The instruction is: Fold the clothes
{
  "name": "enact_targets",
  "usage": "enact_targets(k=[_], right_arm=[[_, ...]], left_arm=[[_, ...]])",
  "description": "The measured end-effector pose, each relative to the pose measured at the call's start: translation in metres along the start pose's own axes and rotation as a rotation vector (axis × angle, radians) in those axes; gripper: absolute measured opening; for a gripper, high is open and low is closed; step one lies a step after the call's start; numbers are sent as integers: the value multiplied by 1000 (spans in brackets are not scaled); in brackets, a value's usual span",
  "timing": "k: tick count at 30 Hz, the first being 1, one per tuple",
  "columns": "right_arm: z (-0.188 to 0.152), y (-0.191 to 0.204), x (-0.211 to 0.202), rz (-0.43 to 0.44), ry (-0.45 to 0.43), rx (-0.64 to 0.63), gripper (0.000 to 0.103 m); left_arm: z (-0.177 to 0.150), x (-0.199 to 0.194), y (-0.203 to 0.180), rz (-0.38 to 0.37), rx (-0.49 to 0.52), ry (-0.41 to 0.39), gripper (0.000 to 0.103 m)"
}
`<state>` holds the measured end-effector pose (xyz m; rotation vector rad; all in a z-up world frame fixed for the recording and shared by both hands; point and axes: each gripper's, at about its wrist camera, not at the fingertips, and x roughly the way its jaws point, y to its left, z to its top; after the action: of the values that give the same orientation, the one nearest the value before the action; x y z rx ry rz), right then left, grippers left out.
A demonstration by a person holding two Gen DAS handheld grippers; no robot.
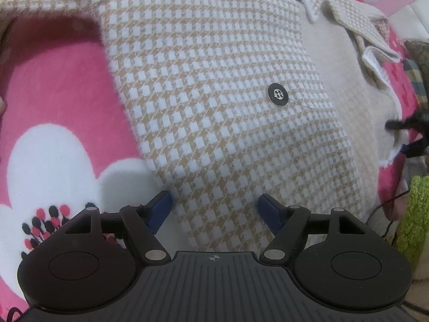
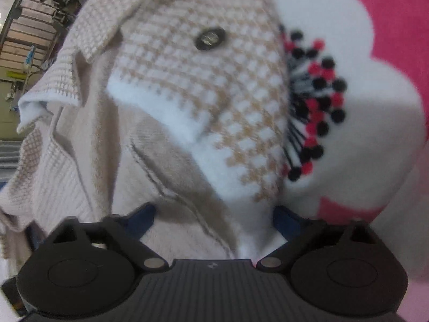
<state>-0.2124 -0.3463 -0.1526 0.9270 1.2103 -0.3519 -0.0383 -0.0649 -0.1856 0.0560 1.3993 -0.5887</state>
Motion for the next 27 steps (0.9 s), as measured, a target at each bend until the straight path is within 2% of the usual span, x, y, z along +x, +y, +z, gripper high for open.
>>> enact_targets(k=[1,2,3,4,6,10,13,14,15,16,17,21,24,27], right_arm=[[-3,8,-3,-30,-19,-47,55],[-6,15,-11,-25,-38,-73,24],[-8,22,-18,-17,-58,-92,10],[-9,27,-28,-6,-85,-93,10],[-8,41,-51,-65,-160,-172,9],[9,33,-103,-253,-264,-274,8],[24,7,-94,-395,-230,-265,9],[28,-2,-86,-436,-202,-264,12],[29,-8,-71,-462,-140,-268,28],[29,-13,-58,-486,-88,-272,37],[25,-17,-53,-500,-76,-281,43],[11,-3,-73,-526,-114,-344,59],[3,-1,-111,-548,-167,-356,63],[8,1,-157,-529,-286,-292,68]], left_arm=[[1,1,1,-2,-4,1,73],[2,1,3,-4,-8,2,73],[2,1,4,-6,-10,3,73],[3,1,5,-8,-12,4,73],[3,-1,9,-8,-14,3,73],[2,-5,14,-19,-13,1,73],[1,-1,19,-27,-18,13,73],[2,0,20,-26,-20,17,73],[2,1,20,-24,-18,16,73],[2,1,20,-23,-14,15,73],[2,-1,20,-22,-9,11,73],[6,-6,21,-24,-16,-7,73],[11,-10,26,-29,-38,-21,73],[12,-16,32,-28,-44,-50,73]])
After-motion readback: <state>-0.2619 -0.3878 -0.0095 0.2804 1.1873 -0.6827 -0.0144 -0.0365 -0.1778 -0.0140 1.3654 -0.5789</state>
